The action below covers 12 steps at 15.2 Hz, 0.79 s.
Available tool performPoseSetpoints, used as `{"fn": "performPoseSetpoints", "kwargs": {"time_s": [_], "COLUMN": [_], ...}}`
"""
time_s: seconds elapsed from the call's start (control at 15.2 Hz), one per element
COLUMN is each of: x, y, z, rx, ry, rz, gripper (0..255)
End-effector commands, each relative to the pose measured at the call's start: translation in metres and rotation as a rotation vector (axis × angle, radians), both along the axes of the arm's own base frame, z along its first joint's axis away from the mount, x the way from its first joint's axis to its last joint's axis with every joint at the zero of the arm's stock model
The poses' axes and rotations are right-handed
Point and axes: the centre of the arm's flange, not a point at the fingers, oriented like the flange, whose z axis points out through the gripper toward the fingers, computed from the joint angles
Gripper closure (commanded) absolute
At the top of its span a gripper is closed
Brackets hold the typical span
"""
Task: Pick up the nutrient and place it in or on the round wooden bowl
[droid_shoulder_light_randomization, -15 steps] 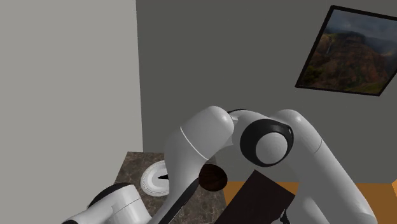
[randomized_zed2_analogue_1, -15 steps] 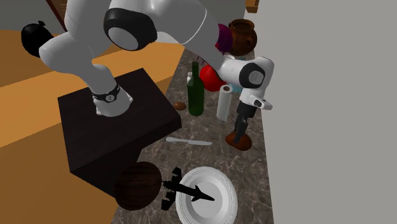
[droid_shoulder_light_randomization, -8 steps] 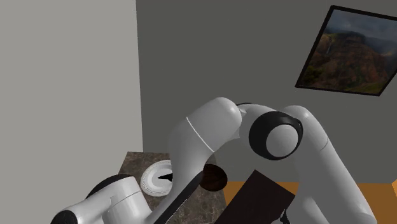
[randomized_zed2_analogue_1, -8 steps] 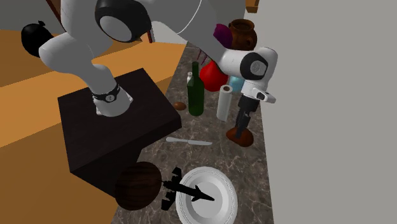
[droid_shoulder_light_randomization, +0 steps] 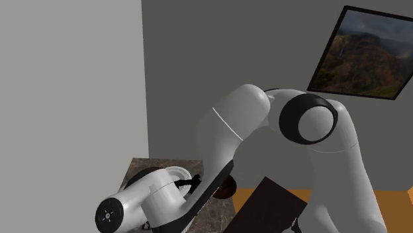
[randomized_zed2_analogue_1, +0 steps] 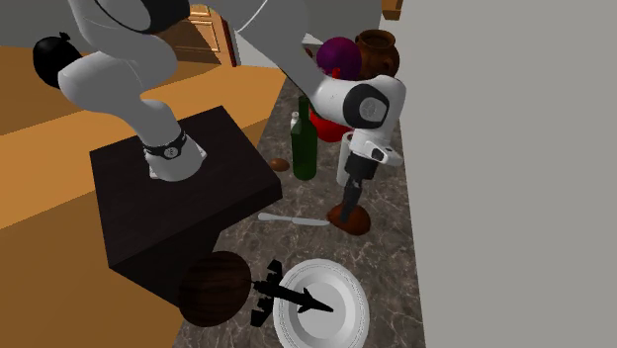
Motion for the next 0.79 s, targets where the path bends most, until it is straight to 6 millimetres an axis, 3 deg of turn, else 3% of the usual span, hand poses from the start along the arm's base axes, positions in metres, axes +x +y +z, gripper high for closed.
{"fn": "performPoseSetpoints", "kwargs": {"time_s": [0.0, 0.73], "x": [-0.005, -0.037], "y": [-0.029, -0.170], "z": [0.001, 0.003], "rx": [0.000, 0.000], "ry": [0.000, 0.000], "rz": [0.000, 0.000], "gripper": [255, 255]}}
